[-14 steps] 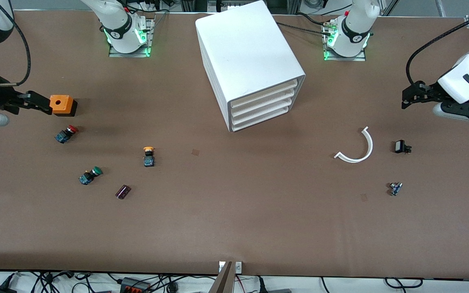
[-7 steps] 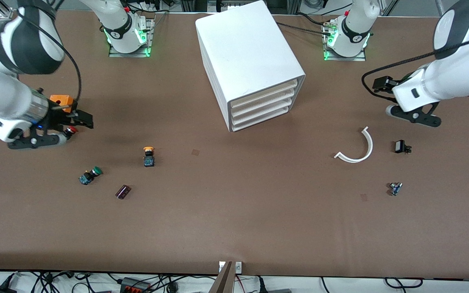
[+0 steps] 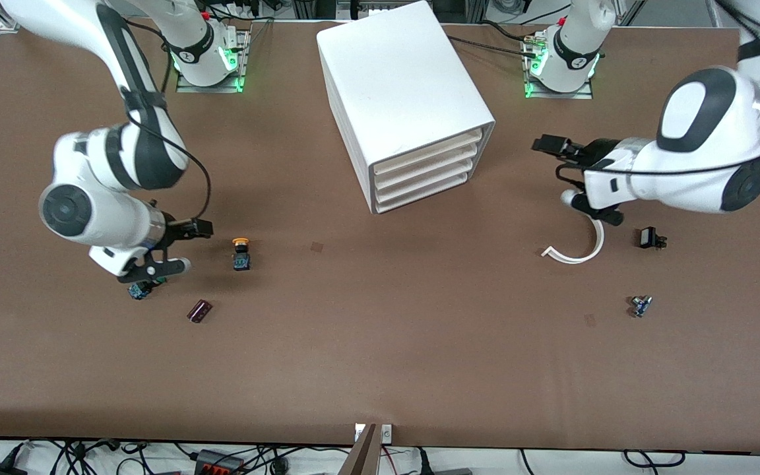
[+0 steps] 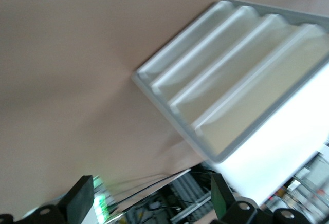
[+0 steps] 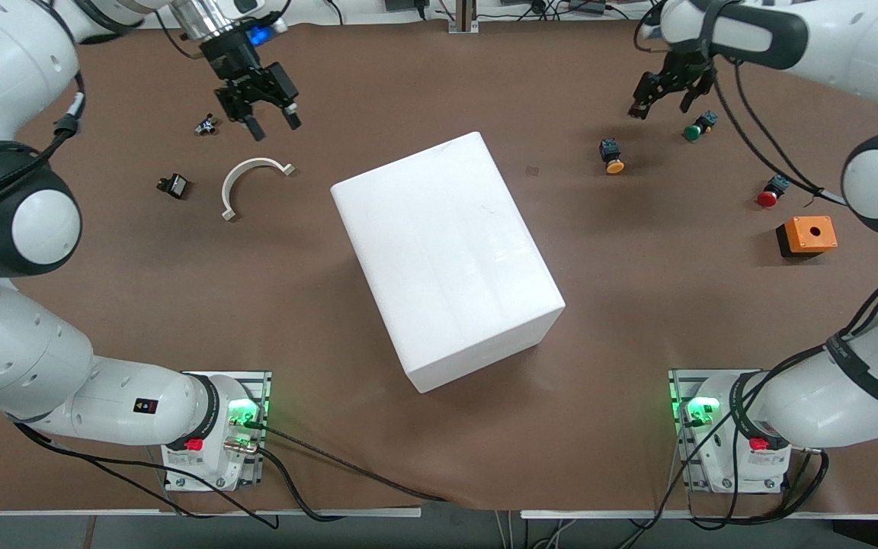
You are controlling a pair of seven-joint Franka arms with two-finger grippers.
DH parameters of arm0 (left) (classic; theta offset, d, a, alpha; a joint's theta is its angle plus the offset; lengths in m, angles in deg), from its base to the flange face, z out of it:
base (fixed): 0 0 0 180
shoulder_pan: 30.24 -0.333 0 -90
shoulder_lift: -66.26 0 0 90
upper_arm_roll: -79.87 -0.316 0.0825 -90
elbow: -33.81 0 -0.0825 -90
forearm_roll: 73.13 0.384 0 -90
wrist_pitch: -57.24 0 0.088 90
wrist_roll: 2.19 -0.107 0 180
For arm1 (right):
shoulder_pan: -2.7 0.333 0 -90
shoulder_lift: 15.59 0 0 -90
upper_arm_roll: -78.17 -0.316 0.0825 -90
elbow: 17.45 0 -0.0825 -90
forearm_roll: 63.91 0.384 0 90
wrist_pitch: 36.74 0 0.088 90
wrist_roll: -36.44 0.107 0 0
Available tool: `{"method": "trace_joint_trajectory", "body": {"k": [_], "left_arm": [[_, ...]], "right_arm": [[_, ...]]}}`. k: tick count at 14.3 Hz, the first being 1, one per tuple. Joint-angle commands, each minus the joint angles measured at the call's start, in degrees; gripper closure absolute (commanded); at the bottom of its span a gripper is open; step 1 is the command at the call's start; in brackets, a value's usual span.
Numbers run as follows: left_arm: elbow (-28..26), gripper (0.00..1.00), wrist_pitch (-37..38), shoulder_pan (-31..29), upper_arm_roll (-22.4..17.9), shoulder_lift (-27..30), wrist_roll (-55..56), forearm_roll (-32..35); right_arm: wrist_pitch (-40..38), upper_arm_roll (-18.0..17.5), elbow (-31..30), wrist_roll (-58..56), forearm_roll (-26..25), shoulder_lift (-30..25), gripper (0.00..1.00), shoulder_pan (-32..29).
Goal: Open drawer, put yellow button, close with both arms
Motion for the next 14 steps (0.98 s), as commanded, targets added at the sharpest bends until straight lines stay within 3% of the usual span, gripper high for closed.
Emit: {"method": "trace_joint_trajectory", "body": {"k": [1,3,5,6,10,12,13,14], "left_arm": [[0.87,0.0,-1.28,-0.79,0.61,-5.51,-12.25,-10.02],[0.26,0.02,-1.29,-1.05,0.61,-9.03,-20.01,-18.45],[-0.1,0.31,-0.5,-1.05,0.7,-11.93,-22.93,-24.54],[-0.88,0.38,-0.41,-0.53,0.7,-12.56,-24.68,-27.43],[-6.06,0.42,-1.28,0.61,2.02,-15.46,-35.93,-35.71],[-7.91,0.42,-1.46,1.93,2.37,-15.64,-37.43,-36.07],[-8.79,0.43,-1.9,2.02,2.46,-15.55,-38.83,-36.07],[-9.67,0.44,-2.08,2.2,2.98,-15.55,-40.33,-36.07]], "right_arm": [[3.0,0.22,0.58,0.44,0.86,2.96,0.0,3.92],[5.9,0.22,0.58,0.44,0.95,5.42,0.0,4.1],[8.8,0.22,0.58,0.44,0.95,8.15,0.0,4.28],[10.03,0.22,0.58,0.44,0.95,9.38,0.0,4.63],[10.4,0.22,0.14,0.52,0.95,11.67,0.0,5.51],[10.31,0.22,0.23,0.53,0.95,11.94,0.0,5.6],[10.22,0.22,0.23,0.44,0.95,11.94,0.05,5.51],[10.22,0.22,0.23,0.44,0.95,11.94,0.18,5.6]]}}
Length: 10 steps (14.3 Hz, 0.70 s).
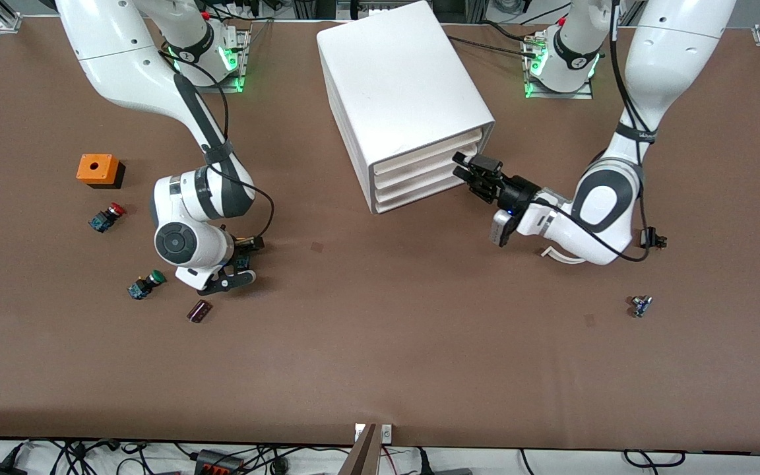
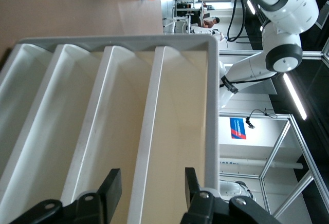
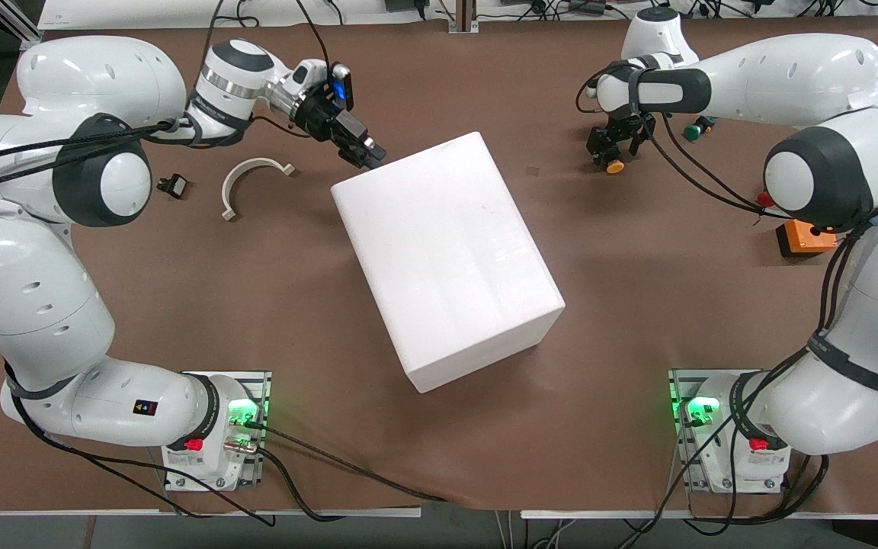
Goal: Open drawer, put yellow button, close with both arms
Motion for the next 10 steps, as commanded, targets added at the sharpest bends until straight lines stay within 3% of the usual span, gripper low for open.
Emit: {"method": "trace_joint_trajectory", "body": {"k": [1,3,4,6,8,10], "left_arm": [[-3.78,0.44,-1.13,0.24,1.1,1.13,-4.93,-1.52],[-5.72,0.47,-2.01,0.24,1.37,1.13,-7.48,-1.52],[-6.33,0.52,-2.01,0.24,1.45,1.21,-8.1,-1.61],[-6.95,0.71,-2.01,0.15,1.54,1.22,-8.28,-1.61],[-6.78,0.88,-2.01,-0.11,1.46,1.22,-8.46,-1.52],[-6.17,0.93,-2.1,-0.37,1.37,1.04,-8.2,-1.35]], "right_arm": [[0.07,0.24,0.25,0.0,0.86,-0.2,0.25,0.27],[0.07,0.24,0.51,0.0,0.86,-0.11,0.55,0.36],[0.15,0.24,0.6,0.0,0.86,-0.11,0.65,0.36],[0.16,0.24,0.78,0.0,0.77,-0.2,0.82,0.36],[-0.2,0.24,2.79,-0.79,0.68,-0.28,0.9,0.27],[-0.55,0.33,4.81,-1.15,0.68,-0.81,0.91,0.27]]}}
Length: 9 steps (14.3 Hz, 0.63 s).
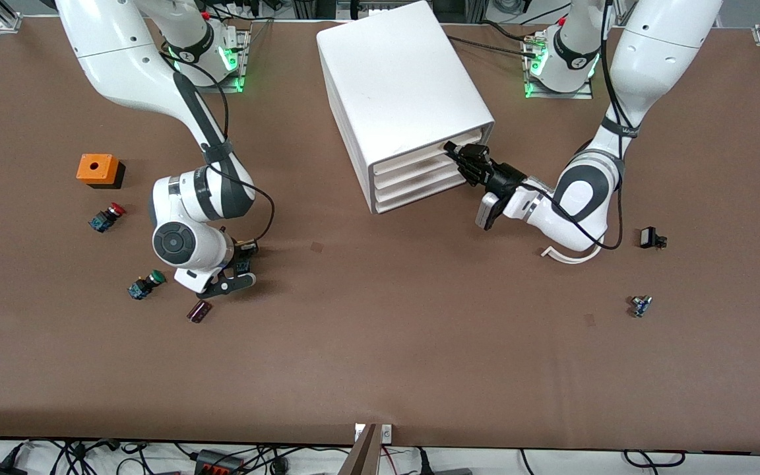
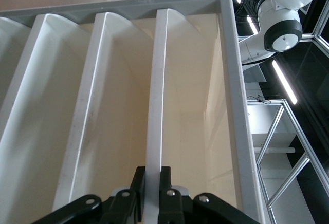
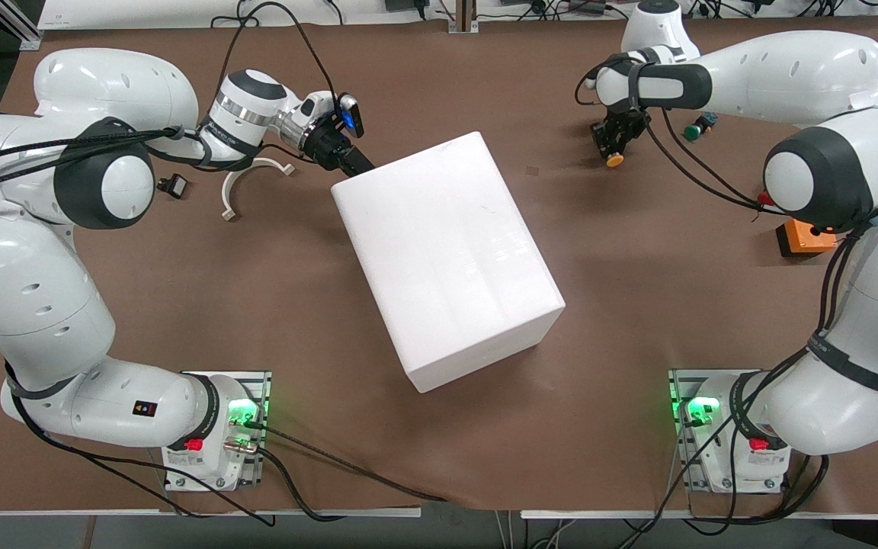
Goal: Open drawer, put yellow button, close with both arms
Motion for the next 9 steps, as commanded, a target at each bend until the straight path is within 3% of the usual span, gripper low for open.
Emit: {"method": "trace_joint_trajectory", "body": {"k": [1,3,9], "left_arm": [[-0.38,0.93,-1.49,-0.51,-0.14,0.71,-0.43,-0.71],[1.28,0.93,-1.58,-0.51,-0.75,-0.07,0.01,-0.36],[11.72,0.93,-1.84,-0.6,-4.97,-7.36,0.62,0.35]], "right_arm": [[-1.06,0.29,3.03,-1.0,0.68,-1.63,0.91,0.42],[-4.21,0.29,6.53,-1.17,0.5,-3.48,0.93,0.43],[-16.87,-0.67,25.6,-1.0,0.59,-3.93,0.96,1.82]]}}
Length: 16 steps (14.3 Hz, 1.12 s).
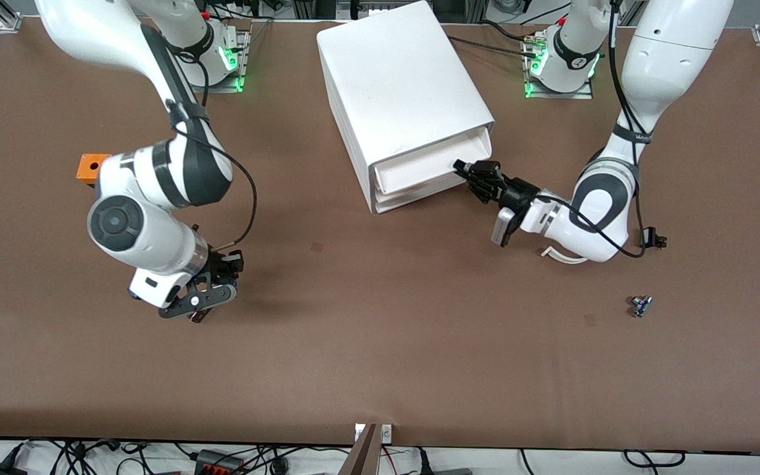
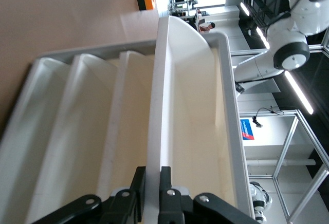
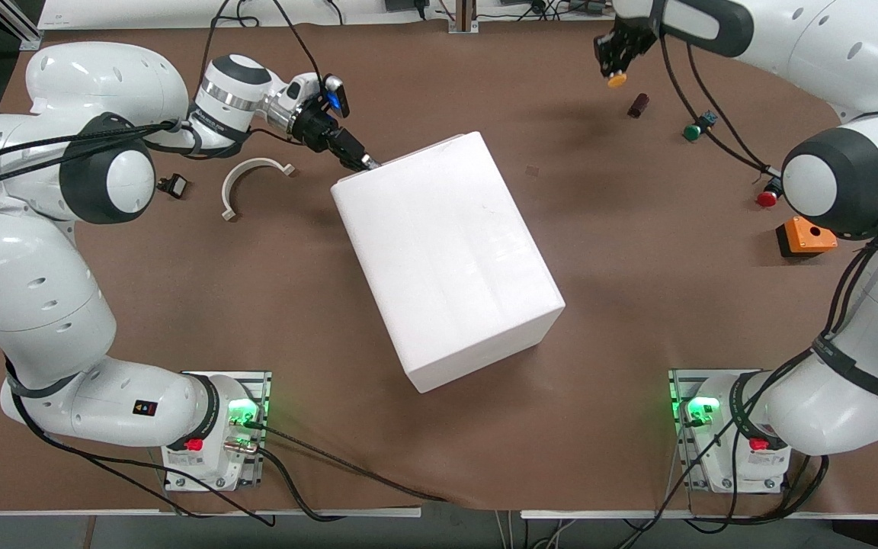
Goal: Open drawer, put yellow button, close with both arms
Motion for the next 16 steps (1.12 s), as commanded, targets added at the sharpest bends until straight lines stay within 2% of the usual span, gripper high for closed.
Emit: {"method": "trace_joint_trajectory", "body": {"k": [1,4,5,6,7,9,11,16], "left_arm": [[7.82,0.93,-1.18,-0.09,-2.02,-5.98,1.13,1.22],[11.35,0.89,-1.27,-0.27,-2.73,-6.78,4.64,3.42],[11.36,0.82,-1.27,-0.36,-2.73,-6.78,5.26,3.43],[11.36,0.47,-1.27,-0.44,-2.73,-6.69,5.79,3.51],[11.18,0.0,-1.18,-1.14,-2.73,-6.6,5.88,3.43],[11.09,0.0,-0.57,-2.55,-2.82,-5.73,6.4,3.51],[11.35,0.0,0.49,-4.13,-2.82,-3.45,11.47,5.61],[15.65,0.0,0.76,-4.31,-2.82,2.62,26.32,17.54]], "right_arm": [[-5.83,-0.89,8.72,-0.07,0.59,0.98,0.96,2.48],[-10.06,-0.81,14.45,1.59,0.58,0.98,0.97,7.31],[-10.59,-0.9,14.98,4.56,0.59,0.98,0.97,8.54],[-10.6,-0.81,15.08,7.47,0.59,0.98,0.97,10.47],[-10.51,-0.72,15.16,9.93,0.59,0.98,0.98,12.4],[-9.9,-0.98,17.44,16.08,0.67,1.07,0.98,15.92],[-9.63,-0.98,19.46,19.96,0.67,1.77,0.98,20.22],[-6.3,-0.98,19.65,28.31,0.67,2.3,0.98,26.21]]}}
